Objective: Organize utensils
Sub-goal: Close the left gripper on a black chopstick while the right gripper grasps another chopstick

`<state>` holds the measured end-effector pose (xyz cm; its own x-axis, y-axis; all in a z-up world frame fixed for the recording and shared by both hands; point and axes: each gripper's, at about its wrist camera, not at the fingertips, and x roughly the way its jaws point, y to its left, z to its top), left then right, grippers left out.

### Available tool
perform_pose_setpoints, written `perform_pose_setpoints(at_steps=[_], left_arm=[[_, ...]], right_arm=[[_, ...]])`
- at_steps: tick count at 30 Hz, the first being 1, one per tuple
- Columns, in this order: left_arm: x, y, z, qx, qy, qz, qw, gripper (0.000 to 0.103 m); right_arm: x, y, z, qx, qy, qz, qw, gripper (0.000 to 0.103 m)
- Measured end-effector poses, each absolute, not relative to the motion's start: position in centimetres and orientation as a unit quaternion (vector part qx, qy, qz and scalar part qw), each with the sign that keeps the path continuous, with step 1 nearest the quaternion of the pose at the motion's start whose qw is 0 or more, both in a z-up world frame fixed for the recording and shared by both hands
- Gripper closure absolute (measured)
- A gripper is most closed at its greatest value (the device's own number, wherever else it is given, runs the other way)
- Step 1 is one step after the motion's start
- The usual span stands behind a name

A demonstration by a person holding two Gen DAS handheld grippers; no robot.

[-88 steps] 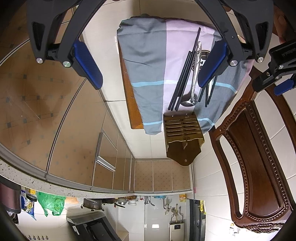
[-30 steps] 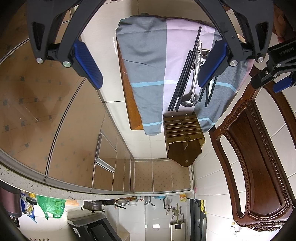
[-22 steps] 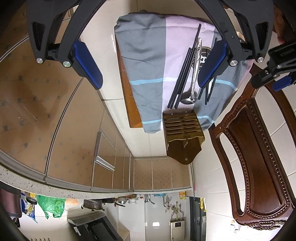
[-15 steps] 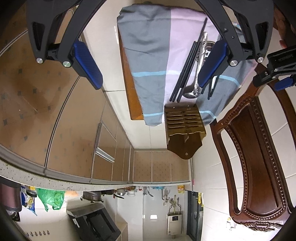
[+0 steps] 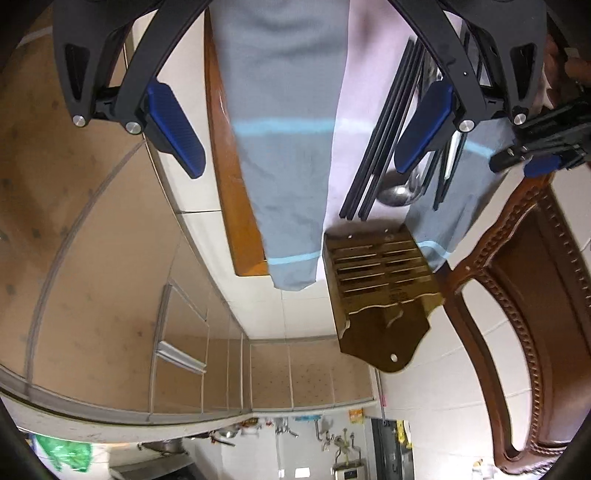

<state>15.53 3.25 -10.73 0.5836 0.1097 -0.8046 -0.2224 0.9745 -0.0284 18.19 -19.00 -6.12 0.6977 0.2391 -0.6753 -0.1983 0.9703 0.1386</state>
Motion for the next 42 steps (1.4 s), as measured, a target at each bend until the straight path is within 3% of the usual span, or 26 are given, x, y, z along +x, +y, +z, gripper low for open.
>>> perform_pose_setpoints(at_steps=[2, 7, 11, 28, 31, 34, 38, 42], left_arm=[[17.3, 3.5, -11.6, -0.058, 0.460, 0.100, 0.880, 0.037], [20.1, 5.2, -13.4, -0.057, 0.482, 0.117, 0.866, 0.042], [21.3, 5.8, -14.6, -0.054, 0.497, 0.110, 0.859, 0.051], [24.5, 6.2, -16.7, -0.072, 0.516, 0.111, 0.846, 0.051], [25.2, 6.4, -16.8, -0.077, 0.515, 0.111, 0.846, 0.053], [26.1, 6.7, -16.8, -0.081, 0.515, 0.111, 0.846, 0.057], [27.6, 6.9, -17.0, -0.085, 0.513, 0.110, 0.847, 0.066], [28.3, 7.2, -17.1, -0.091, 0.510, 0.103, 0.849, 0.095]], right_arm=[[20.1, -18.5, -7.3, 0.042, 0.400, 0.123, 0.907, 0.024], [24.3, -15.2, -9.9, 0.013, 0.440, 0.118, 0.890, 0.038], [26.6, -13.7, -11.6, 0.000, 0.457, 0.108, 0.883, 0.041], [29.6, -10.2, -14.4, -0.068, 0.464, 0.086, 0.879, 0.044], [30.0, -10.4, -14.4, -0.066, 0.464, 0.093, 0.879, 0.052], [30.2, -9.8, -14.3, -0.074, 0.460, 0.108, 0.878, 0.069], [30.3, -9.5, -14.3, -0.067, 0.459, 0.124, 0.877, 0.082], [30.9, -10.4, -14.3, -0.032, 0.465, 0.144, 0.873, 0.089]])
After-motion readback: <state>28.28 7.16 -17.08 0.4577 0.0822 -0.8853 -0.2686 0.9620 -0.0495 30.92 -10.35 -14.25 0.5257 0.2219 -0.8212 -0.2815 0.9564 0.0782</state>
